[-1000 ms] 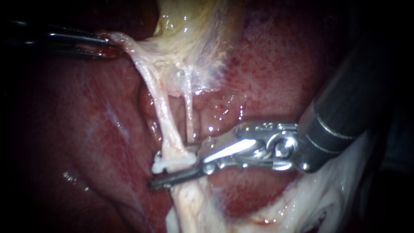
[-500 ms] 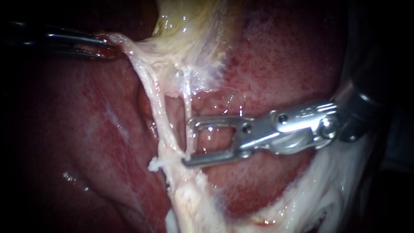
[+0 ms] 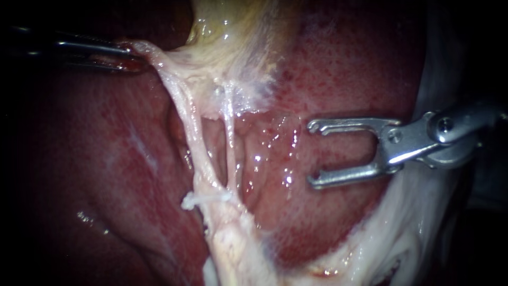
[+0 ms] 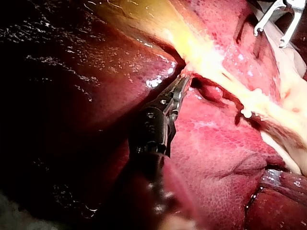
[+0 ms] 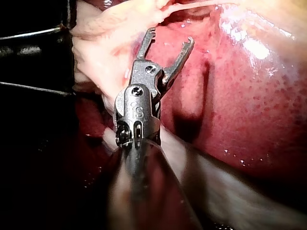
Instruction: Going back first clip left tube
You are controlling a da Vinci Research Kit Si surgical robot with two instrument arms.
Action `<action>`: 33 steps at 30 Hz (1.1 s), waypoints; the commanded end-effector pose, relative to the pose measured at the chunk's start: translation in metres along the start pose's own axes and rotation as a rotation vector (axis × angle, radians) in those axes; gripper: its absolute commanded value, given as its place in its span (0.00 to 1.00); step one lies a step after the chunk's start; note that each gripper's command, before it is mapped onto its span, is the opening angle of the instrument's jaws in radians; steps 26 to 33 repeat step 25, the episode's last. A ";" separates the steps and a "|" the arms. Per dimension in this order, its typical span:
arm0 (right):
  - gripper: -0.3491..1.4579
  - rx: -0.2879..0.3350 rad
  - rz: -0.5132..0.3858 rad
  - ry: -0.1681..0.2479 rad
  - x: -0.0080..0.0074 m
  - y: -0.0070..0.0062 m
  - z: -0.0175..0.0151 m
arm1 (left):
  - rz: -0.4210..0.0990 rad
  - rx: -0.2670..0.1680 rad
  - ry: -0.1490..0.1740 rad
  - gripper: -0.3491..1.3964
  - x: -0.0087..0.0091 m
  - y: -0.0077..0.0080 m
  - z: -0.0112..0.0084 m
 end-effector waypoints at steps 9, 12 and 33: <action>0.47 0.000 0.001 0.000 -0.0002 -0.0002 -0.0001 | 0.013 -0.010 -0.002 0.00 -0.0025 0.0005 0.0048; 0.47 0.000 0.001 0.000 -0.0001 -0.0003 -0.0001 | 0.025 -0.019 -0.004 0.00 -0.0034 0.0003 0.0061; 0.47 -0.001 0.001 0.000 0.0000 -0.0006 -0.0001 | 0.019 -0.028 -0.012 0.00 -0.0040 0.0002 0.0070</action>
